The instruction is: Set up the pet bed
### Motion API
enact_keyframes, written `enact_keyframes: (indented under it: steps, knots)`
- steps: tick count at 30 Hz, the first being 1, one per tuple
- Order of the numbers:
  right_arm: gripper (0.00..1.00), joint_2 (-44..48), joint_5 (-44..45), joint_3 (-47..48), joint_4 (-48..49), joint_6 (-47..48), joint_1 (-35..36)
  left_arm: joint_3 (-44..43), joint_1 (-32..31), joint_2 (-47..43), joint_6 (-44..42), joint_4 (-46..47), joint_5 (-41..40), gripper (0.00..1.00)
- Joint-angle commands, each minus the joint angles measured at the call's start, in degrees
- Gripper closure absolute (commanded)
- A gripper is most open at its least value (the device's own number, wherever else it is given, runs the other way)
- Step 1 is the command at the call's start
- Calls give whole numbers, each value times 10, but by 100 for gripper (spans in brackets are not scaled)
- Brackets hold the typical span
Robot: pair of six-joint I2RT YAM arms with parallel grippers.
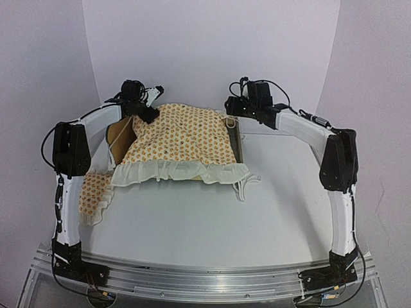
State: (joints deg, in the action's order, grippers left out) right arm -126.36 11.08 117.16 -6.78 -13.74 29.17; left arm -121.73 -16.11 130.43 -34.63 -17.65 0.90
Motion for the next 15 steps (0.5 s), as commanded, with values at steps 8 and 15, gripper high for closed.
enact_keyframes:
  steps: [8, 15]
  knots:
    - [29, -177, -88, 174, -28, -66, 6, 100, -4, -64, 41, -23, -4, 21]
    - [76, -230, -95, 239, -27, -65, 7, 67, -5, -2, 23, 8, -1, 22]
